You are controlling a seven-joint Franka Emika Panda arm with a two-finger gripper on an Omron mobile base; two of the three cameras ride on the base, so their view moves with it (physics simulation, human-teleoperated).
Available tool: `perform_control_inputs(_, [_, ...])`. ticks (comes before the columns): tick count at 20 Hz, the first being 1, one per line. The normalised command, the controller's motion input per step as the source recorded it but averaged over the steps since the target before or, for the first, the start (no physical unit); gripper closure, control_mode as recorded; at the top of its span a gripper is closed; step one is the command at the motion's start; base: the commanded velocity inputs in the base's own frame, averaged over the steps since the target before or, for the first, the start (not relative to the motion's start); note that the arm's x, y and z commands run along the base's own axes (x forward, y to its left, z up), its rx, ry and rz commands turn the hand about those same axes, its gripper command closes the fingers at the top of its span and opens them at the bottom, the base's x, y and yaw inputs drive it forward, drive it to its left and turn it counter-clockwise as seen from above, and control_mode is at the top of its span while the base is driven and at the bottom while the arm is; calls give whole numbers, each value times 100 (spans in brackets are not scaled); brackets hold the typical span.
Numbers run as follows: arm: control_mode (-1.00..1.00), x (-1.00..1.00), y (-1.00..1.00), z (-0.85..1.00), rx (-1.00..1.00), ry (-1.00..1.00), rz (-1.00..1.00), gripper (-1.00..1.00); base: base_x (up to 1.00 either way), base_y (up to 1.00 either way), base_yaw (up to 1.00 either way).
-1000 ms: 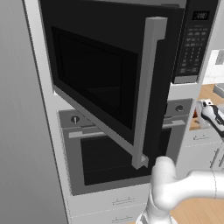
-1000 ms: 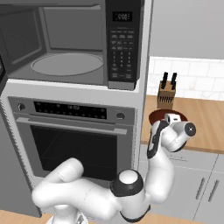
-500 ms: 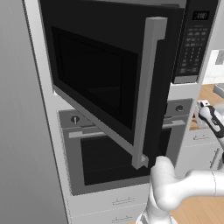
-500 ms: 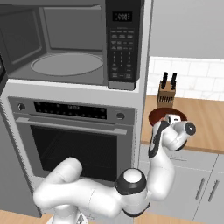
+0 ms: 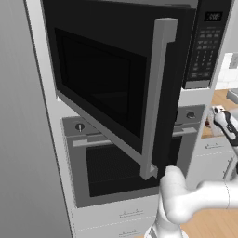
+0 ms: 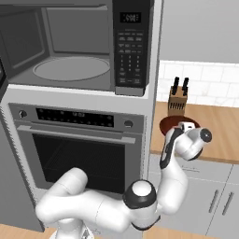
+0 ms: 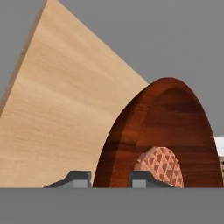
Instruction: Open the microwave, place the bowl with waffle inside the microwave, then close the microwave door and turn it on.
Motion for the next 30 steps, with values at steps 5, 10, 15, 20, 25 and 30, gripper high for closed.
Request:
perform_control_inputs(5, [-100, -55, -27, 1, 0, 0, -7, 100, 0, 0, 0])
perform_control_inputs(10, [-100, -97, -14, 25, 0, -8, -6, 100, 0, 0, 0])
perform_control_inputs(15, [-100, -100, 0, 64, -3, -26, 0, 100, 0, 0, 0])
perform_control_inputs(20, [-100, -100, 0, 68, -1, -18, 0, 100, 0, 0, 0])
perform_control_inputs(25, [-100, -100, -3, 58, 0, -12, 0, 100, 0, 0, 0])
perform_control_inputs(30, [-100, -100, 0, 54, -1, -15, 1, 100, 0, 0, 0])
